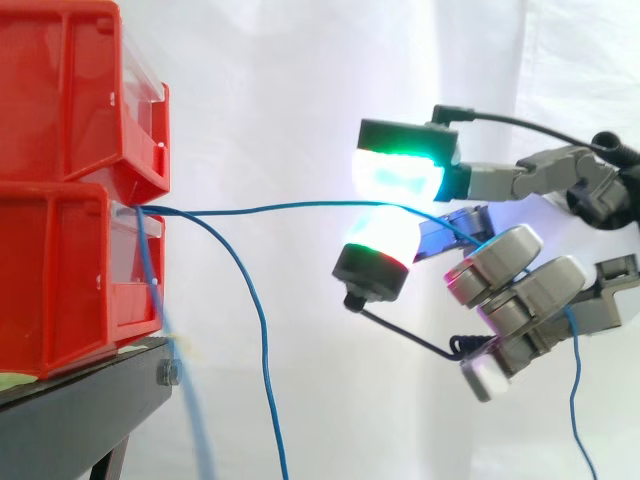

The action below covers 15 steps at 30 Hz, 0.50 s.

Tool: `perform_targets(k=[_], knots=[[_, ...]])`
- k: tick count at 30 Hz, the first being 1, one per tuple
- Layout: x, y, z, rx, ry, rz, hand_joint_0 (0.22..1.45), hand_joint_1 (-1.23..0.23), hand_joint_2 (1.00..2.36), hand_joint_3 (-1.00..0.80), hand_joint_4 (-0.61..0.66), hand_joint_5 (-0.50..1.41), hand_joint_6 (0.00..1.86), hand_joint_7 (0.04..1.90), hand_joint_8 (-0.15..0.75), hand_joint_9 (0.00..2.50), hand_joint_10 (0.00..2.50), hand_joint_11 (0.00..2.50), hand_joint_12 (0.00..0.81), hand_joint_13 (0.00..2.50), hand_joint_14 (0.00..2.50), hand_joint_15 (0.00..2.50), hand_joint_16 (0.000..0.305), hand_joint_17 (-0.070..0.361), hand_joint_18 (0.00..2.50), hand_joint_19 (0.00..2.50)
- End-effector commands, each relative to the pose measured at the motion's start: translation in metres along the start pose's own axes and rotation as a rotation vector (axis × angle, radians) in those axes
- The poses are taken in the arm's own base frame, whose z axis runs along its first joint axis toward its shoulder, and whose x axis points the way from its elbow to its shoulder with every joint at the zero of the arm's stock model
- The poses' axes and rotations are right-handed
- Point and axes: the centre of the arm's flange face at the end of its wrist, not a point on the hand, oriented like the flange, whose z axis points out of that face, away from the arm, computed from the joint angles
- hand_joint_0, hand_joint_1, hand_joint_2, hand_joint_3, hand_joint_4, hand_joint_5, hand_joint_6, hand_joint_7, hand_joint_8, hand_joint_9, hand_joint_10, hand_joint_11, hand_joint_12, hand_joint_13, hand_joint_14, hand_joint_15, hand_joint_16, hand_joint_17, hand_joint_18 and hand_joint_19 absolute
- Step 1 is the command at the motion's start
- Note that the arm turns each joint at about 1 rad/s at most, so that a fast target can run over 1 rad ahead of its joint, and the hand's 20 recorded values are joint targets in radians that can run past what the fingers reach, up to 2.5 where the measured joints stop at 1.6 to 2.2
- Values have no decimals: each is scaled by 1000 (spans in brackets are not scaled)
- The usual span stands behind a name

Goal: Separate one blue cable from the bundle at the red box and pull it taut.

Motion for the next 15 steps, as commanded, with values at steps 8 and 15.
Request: perform_targets(k=[8,15], knots=[[4,13,-15,29,7,30,737,-769,1016,-257,-76,-176,941,1169,352,1390,4,1635,382,1561,13,1583,56,126,969,678],[5,13,-12,14,9,91,736,-771,1014,-265,-71,-176,940,1174,351,1394,5,1638,370,1560,13,1582,56,127,969,678]])
